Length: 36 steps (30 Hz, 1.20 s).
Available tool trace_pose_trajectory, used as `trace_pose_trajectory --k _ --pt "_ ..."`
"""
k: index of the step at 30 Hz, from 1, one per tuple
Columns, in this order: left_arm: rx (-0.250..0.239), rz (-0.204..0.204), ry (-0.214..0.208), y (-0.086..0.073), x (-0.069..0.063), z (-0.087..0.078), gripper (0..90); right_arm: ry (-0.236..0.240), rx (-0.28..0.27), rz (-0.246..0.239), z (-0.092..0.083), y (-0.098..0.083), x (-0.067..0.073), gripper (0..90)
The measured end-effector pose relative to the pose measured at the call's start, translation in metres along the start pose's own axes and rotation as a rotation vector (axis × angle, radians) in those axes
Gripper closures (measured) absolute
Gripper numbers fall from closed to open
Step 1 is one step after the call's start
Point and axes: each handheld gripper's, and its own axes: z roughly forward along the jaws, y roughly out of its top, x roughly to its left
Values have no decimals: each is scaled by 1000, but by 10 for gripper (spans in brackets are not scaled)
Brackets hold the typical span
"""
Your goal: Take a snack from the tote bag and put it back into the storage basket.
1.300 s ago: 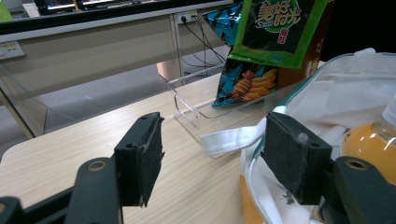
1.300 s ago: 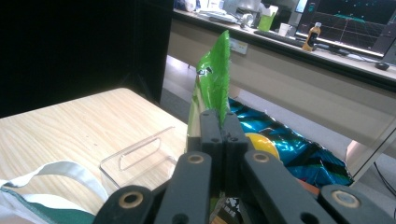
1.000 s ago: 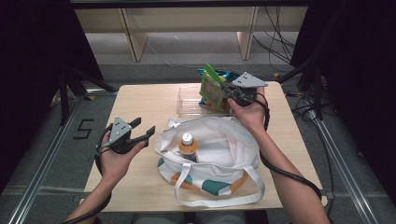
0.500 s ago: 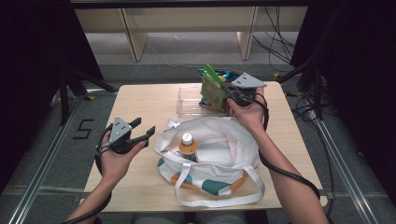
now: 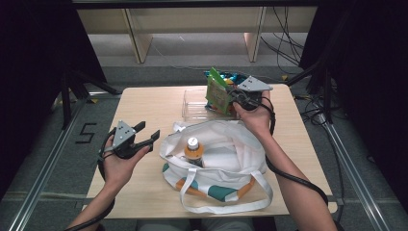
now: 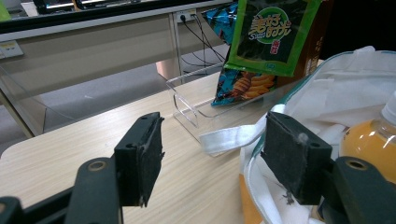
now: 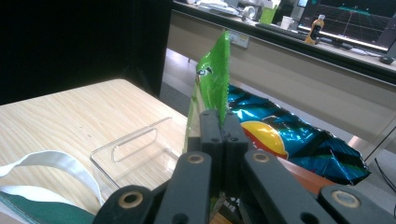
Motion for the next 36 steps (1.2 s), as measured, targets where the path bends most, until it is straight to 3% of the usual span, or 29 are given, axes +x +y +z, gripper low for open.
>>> trace_pose_trajectory --k 1,2,13,14,20,21,28,30,32,36 --pt "2 2 1 0 0 0 367 -5 1 -9 0 0 -1 900" --pt "6 3 3 0 0 -1 366 -9 7 21 0 -1 1 900" --pt "1 3 -1 0 0 0 366 -20 11 1 3 -6 -2 900" --pt "2 1 1 0 0 0 366 -18 17 19 3 -7 -1 900" --pt "1 3 -1 0 0 0 367 -30 13 9 5 -9 -2 900" --pt "1 1 0 0 0 0 367 -19 26 28 5 -10 0 900" --pt "7 6 5 1 1 -1 367 -14 26 9 7 -11 0 900" --pt "7 6 5 0 0 -1 367 -20 35 36 7 -12 2 900" --pt "8 5 6 0 1 -1 366 -26 20 3 7 -12 0 900" --pt "8 6 5 0 0 -1 367 -29 24 5 7 -13 0 900"
